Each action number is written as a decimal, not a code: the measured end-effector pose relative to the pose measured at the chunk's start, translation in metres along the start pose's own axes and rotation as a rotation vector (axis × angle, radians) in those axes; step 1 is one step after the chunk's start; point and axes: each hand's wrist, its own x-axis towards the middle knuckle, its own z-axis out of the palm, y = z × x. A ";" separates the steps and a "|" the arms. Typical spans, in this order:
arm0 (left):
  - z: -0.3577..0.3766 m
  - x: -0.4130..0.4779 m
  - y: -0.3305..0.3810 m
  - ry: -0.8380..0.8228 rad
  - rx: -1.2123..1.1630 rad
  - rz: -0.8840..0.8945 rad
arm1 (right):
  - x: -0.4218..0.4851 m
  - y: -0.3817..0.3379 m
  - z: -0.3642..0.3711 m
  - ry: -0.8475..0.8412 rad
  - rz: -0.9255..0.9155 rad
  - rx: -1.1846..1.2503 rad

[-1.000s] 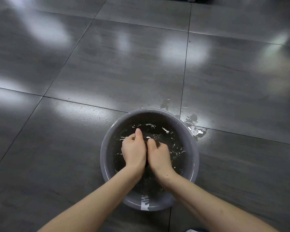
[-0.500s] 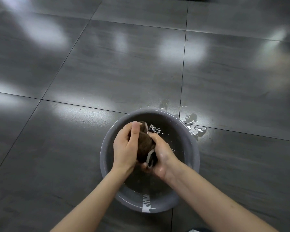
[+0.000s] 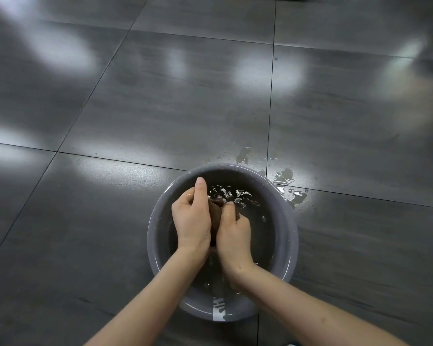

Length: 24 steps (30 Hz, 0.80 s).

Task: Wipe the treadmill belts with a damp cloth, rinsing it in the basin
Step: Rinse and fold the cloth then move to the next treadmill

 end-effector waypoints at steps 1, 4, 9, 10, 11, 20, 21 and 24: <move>-0.001 0.001 0.001 -0.009 0.009 0.007 | 0.000 0.000 0.000 -0.017 -0.024 -0.014; -0.003 0.001 0.002 -0.042 0.056 0.029 | 0.001 0.003 -0.001 -0.024 -0.059 -0.054; -0.006 0.008 -0.003 -0.079 0.154 0.105 | 0.005 0.005 -0.002 -0.087 -0.040 -0.181; -0.008 0.008 -0.004 -0.093 0.212 0.173 | 0.006 0.002 -0.003 -0.154 0.057 -0.136; -0.009 0.009 -0.006 -0.116 0.273 0.243 | 0.007 -0.005 -0.006 -0.232 0.210 -0.024; -0.006 -0.015 0.003 -0.383 0.259 0.571 | 0.015 -0.022 -0.017 -0.220 0.517 0.327; -0.001 -0.019 0.007 -0.344 0.197 0.515 | 0.013 -0.020 -0.012 -0.172 0.462 0.358; 0.008 -0.022 0.016 -0.213 0.003 0.179 | 0.011 -0.014 -0.007 -0.012 0.175 0.226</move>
